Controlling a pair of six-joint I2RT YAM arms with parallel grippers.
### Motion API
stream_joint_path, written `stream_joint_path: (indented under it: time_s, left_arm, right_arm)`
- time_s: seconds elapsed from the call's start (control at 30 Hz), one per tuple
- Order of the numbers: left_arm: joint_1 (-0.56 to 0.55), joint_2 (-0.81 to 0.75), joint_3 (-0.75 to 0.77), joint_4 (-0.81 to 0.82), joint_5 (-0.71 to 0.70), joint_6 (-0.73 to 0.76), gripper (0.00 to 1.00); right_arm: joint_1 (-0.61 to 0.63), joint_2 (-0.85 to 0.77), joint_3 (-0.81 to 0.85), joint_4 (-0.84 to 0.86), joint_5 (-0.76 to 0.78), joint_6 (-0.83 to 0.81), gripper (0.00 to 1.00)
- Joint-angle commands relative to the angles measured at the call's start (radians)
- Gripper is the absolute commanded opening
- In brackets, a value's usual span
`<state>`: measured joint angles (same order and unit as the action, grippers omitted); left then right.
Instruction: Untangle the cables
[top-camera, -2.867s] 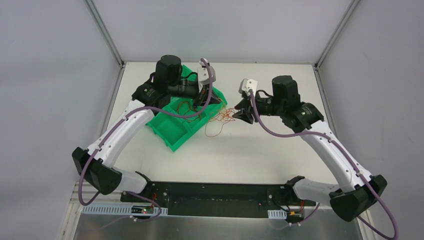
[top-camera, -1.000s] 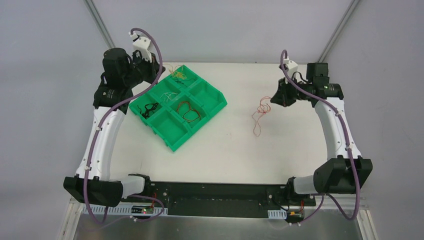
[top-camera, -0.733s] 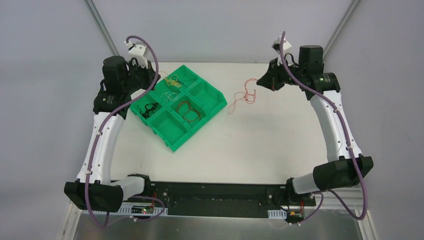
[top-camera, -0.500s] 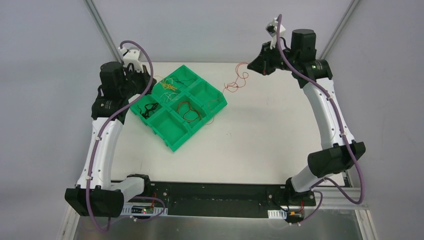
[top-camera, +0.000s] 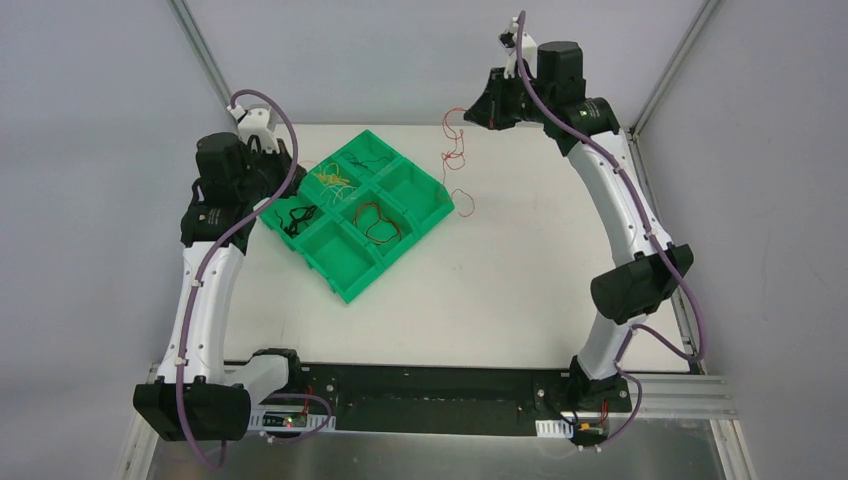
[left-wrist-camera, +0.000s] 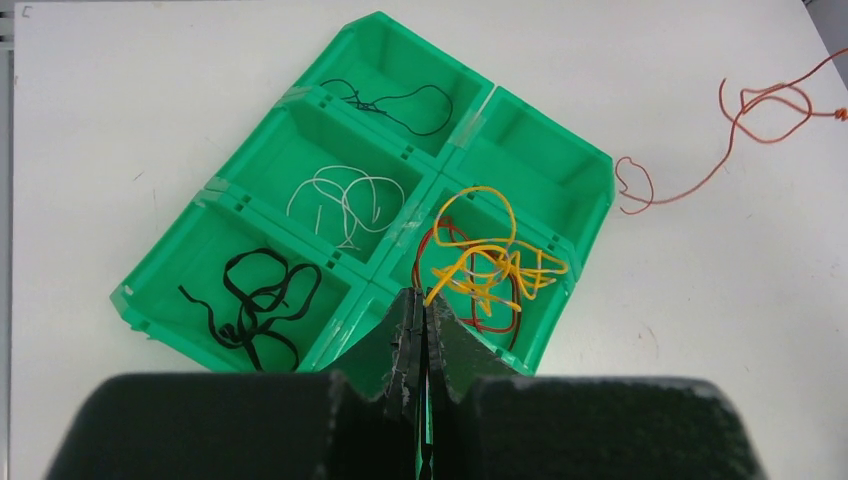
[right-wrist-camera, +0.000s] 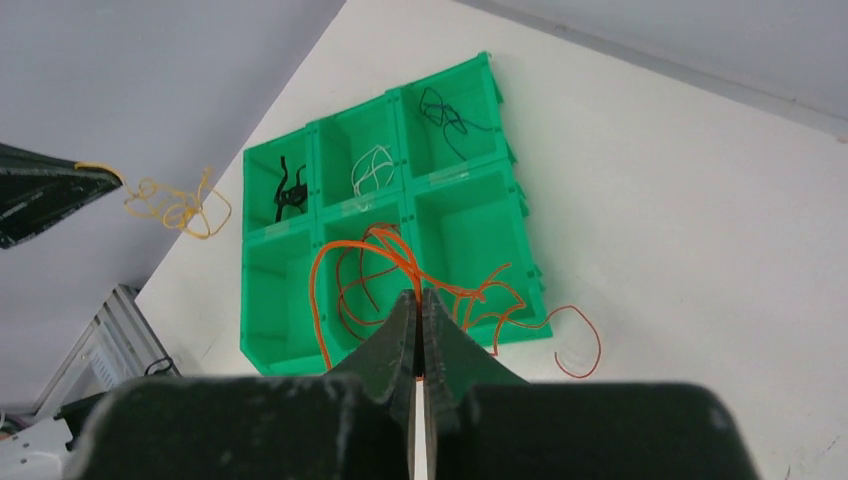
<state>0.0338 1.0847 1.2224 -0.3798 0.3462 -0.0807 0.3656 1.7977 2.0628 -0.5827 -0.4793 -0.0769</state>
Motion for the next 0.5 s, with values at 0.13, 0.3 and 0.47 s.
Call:
stream_joint_path:
  time_s: [0.13,0.3,0.47]
  left_arm:
    - [0.019,-0.02,-0.009,0.016,0.005,-0.025,0.0]
    - [0.025,-0.012,-0.005,0.016,0.006,-0.026,0.0]
    - [0.029,-0.003,0.0,0.016,0.011,-0.029,0.0]
  right_arm:
    - [0.008,0.046,0.173,0.061,0.037,0.075,0.0]
    - [0.031,0.077,0.259,0.071,0.033,0.135,0.0]
    - [0.057,0.098,0.27,0.103,0.044,0.14,0.0]
